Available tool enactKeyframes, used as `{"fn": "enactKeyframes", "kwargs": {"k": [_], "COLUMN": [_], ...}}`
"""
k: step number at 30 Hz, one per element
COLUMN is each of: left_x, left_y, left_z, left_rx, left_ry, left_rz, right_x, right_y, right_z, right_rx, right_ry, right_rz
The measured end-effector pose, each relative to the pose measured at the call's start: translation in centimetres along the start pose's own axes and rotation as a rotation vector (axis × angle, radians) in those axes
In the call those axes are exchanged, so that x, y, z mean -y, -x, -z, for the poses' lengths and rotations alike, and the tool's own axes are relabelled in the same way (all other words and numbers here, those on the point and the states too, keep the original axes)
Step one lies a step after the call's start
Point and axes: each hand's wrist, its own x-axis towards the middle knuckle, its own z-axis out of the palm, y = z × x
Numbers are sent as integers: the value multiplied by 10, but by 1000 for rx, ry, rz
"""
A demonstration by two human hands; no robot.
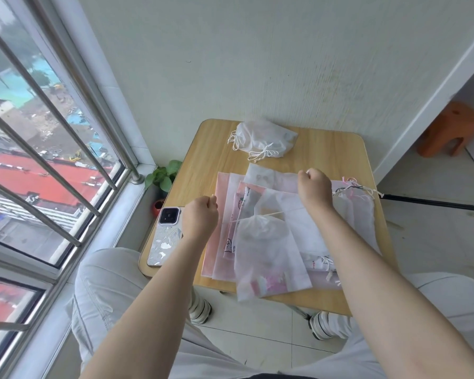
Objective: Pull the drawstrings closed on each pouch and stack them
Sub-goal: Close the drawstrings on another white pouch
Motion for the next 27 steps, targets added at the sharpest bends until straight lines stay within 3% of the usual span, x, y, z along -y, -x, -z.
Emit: {"fn": "enactKeyframes", "kwargs": {"k": [4,10,12,16,18,20,23,27], "left_x": [-10,-37,-52,-77,-76,-68,-57,-57], "left_y": [3,-10,-14,-15,-15,-13,-8,6], "left_z": [-1,6,12,23,20,14,9,3], "left_rx": [5,-46,-1,163,276,305,322,566], "left_ry": [22,-4,116,624,685,504,41,-261], "left_rz": [11,-14,30,59,18,2,-16,60], "right_x": [1,10,16,29,30,30,28,33], "right_y": [1,0,0,4,6,8,15,31], "right_z": [-2,-3,-1,0,-3,-3,-1,-6], "right_rx": [23,189,210,313,392,469,670,852], "right_ry": [-43,-116,-146,-305,-273,-63,273,352], "right_rz": [13,38,41,70,80,96,91,122]}}
